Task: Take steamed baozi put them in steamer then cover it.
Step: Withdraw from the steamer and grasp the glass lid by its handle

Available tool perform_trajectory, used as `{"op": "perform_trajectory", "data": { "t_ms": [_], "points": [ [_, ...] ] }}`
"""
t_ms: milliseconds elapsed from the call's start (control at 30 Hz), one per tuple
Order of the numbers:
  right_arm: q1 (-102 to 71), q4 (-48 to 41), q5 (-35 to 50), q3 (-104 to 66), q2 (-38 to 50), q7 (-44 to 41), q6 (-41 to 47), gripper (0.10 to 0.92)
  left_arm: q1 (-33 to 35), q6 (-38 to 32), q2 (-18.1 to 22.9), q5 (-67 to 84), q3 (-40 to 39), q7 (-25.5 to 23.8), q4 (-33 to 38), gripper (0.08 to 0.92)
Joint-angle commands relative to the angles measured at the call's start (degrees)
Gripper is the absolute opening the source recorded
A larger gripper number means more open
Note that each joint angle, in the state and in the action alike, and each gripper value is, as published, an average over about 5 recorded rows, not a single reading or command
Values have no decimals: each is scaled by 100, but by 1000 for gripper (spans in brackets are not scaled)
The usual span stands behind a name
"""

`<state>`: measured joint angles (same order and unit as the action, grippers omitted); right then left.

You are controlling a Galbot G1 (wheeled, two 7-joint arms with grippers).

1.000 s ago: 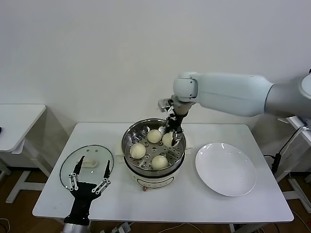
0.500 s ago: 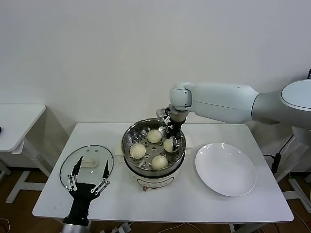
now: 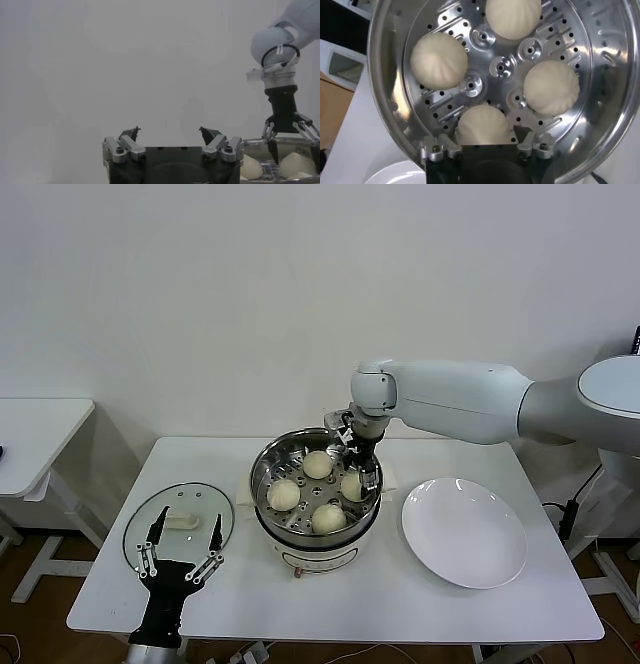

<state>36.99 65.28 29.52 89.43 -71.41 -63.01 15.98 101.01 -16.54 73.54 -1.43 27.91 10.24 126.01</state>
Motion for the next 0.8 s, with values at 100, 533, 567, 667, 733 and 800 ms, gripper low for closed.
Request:
{"op": "perform_trajectory", "data": {
  "t_ms": [100, 533, 567, 667, 733, 800],
  "points": [
    [-100, 479, 57, -1451, 669, 211, -120, 817, -69, 20, 5, -123, -19, 53, -50, 823],
    [-1426, 2007, 1183, -3143, 2545, 7282, -1805, 823, -760, 407, -50, -1502, 18, 582, -299, 823],
    [-1712, 2100, 1180, -3407, 2660, 7721, -1905, 823, -822, 484, -52, -1644, 7, 648, -323, 823],
    [-2815, 2281, 1004, -4358, 2937, 8720, -2200, 823, -975, 795, -66, -2103, -35, 894, -385, 823],
    [-3636, 2321, 791, -5095, 3055, 9050, -2347, 823, -1054, 986, -85, -2385, -64, 1079, -436, 823],
    [-4483, 2324, 572, -5889, 3101, 9198, -2464, 823, -1114, 1063, -113, -2650, -67, 1193, -516, 823]
  ]
}}
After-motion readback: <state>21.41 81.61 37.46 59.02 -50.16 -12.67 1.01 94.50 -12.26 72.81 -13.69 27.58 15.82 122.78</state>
